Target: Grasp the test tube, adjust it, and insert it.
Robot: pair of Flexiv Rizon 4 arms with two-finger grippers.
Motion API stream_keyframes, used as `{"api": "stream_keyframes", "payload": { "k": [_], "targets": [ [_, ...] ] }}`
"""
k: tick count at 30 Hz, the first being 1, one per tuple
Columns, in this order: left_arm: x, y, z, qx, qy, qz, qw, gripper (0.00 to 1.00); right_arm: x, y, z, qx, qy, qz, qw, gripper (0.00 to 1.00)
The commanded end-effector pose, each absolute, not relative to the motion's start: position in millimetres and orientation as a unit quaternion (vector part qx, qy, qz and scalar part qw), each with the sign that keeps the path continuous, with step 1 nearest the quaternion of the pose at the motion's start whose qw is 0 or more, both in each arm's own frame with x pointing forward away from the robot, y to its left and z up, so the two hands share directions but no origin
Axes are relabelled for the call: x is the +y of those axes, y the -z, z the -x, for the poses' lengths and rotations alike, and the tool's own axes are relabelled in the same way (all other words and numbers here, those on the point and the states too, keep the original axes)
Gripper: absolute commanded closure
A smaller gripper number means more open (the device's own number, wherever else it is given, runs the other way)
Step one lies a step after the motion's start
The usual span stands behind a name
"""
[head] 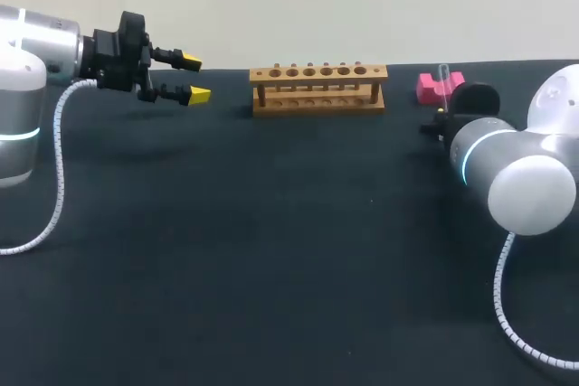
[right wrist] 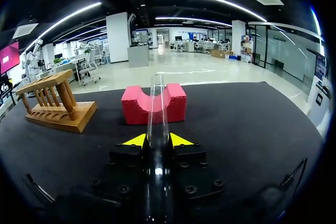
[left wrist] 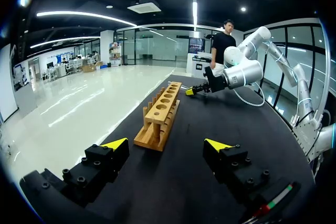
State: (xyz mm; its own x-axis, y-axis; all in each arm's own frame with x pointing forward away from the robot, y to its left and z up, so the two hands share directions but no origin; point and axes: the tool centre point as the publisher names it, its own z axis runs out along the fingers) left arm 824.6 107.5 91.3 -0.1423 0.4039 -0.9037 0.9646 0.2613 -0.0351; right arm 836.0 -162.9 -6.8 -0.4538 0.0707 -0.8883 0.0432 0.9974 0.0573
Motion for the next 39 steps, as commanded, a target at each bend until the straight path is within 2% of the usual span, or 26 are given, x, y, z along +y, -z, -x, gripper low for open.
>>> {"api": "stream_keyframes", "payload": {
  "k": [1, 31, 39],
  "targets": [
    [108, -90, -824, 0.675, 0.336, -0.505, 0.419, 0.0, -166, 5, -830, 0.749, -0.141, 0.046, 0.646, 1.0],
    [108, -90, -824, 0.675, 0.336, -0.505, 0.419, 0.0, -142, -94, -784, 0.732, -0.14, 0.028, 0.667, 1.0],
    [108, -90, -824, 0.675, 0.336, -0.505, 0.419, 0.0, -131, -111, -783, 0.756, -0.146, 0.048, 0.636, 1.0]
  ]
}}
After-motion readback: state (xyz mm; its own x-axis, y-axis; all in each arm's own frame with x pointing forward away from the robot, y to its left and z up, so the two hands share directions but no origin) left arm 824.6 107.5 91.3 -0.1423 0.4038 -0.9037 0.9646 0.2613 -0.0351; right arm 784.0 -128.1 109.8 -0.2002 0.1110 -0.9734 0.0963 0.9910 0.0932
